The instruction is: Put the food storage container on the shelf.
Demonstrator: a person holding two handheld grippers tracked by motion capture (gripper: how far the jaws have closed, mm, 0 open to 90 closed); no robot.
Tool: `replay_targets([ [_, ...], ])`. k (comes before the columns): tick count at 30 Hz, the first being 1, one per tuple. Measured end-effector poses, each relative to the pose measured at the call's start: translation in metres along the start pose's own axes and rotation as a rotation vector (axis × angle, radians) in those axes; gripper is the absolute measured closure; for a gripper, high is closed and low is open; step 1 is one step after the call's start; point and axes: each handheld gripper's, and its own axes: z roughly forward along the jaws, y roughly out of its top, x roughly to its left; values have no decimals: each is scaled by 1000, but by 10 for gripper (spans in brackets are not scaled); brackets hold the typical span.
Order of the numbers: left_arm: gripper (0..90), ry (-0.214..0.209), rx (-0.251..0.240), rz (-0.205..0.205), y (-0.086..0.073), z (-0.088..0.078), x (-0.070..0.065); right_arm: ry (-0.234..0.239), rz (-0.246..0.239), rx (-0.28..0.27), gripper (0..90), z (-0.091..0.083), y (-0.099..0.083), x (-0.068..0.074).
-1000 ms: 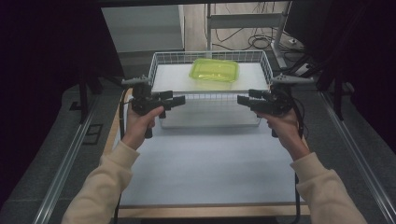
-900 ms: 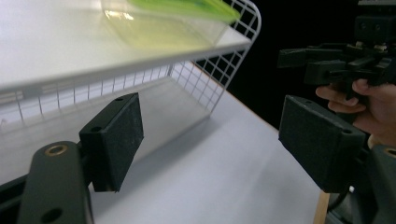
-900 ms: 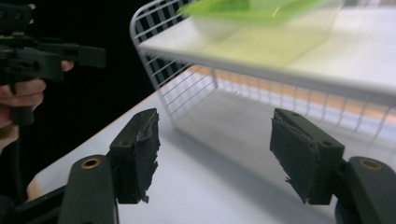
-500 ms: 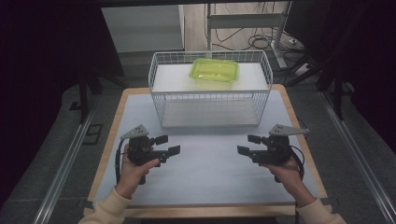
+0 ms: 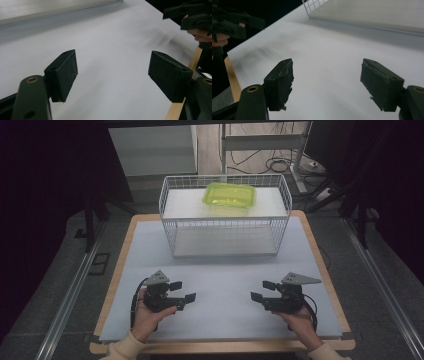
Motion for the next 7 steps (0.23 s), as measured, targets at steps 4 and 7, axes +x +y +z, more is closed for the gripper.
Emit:
replay_targets([
  [4, 237, 16, -7, -8, -3, -2, 3, -29, -42, -26, 220, -2, -1, 1],
  [7, 236, 17, -7, -14, -4, -1, 5, -82, -100, -28, 183, -2, -3, 0],
])
